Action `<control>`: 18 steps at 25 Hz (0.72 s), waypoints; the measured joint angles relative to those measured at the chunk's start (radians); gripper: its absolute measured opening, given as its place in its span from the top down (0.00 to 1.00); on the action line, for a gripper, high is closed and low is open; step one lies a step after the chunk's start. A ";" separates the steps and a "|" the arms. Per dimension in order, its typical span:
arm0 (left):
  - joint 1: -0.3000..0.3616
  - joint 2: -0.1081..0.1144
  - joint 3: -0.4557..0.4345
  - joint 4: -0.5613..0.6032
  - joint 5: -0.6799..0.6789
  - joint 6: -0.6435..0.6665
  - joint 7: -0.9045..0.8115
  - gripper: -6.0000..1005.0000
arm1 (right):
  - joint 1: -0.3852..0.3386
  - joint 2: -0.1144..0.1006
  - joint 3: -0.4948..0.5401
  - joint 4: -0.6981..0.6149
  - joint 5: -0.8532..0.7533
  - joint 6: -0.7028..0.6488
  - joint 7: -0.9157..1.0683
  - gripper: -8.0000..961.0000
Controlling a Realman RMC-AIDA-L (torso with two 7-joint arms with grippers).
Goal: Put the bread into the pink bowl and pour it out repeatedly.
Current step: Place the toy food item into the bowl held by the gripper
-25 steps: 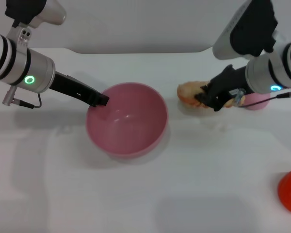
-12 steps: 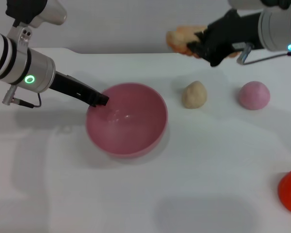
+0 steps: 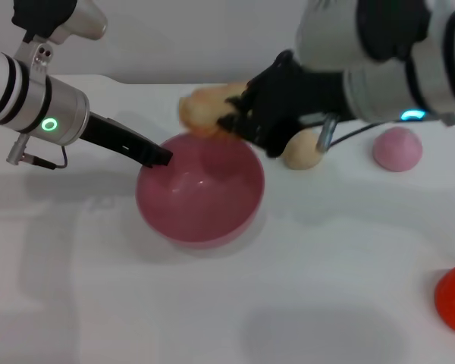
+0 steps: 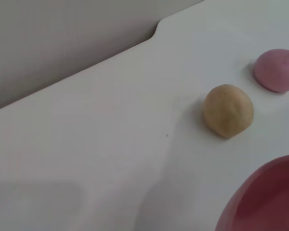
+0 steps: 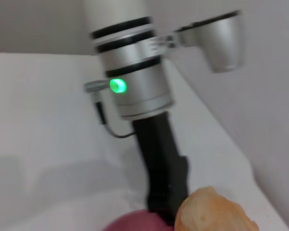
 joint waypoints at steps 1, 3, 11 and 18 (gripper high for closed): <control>0.000 0.000 0.000 -0.001 -0.001 0.000 0.000 0.92 | 0.001 0.001 -0.019 0.002 0.001 0.000 0.000 0.86; 0.000 -0.001 0.000 -0.001 -0.002 0.000 0.000 0.92 | 0.004 0.001 -0.050 0.008 0.004 0.000 -0.001 0.86; -0.001 -0.003 0.022 -0.004 -0.006 -0.002 -0.004 0.92 | 0.012 0.000 -0.114 0.043 0.109 -0.001 -0.053 0.86; -0.001 -0.003 0.026 -0.004 -0.007 0.000 -0.008 0.92 | 0.021 -0.004 -0.128 0.119 0.122 0.024 -0.089 0.86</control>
